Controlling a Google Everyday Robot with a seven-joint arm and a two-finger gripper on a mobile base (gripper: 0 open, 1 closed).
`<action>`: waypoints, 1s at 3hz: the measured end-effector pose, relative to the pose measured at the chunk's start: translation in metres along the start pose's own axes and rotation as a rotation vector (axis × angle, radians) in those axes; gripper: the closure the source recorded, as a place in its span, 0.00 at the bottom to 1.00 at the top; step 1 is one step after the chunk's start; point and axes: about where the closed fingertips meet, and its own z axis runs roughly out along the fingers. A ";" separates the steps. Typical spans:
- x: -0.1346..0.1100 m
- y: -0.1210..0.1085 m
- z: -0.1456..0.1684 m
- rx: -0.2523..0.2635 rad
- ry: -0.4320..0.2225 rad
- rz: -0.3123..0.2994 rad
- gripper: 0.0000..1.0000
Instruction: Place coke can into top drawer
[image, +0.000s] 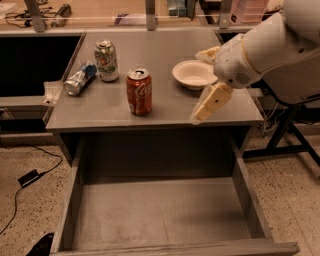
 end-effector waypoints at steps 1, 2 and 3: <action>-0.026 -0.008 0.037 -0.039 -0.176 0.023 0.00; -0.059 -0.001 0.072 -0.113 -0.340 0.071 0.00; -0.077 0.002 0.093 -0.157 -0.419 0.113 0.00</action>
Offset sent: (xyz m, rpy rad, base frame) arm 0.0283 0.1160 -0.0152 0.4709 0.0905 0.1745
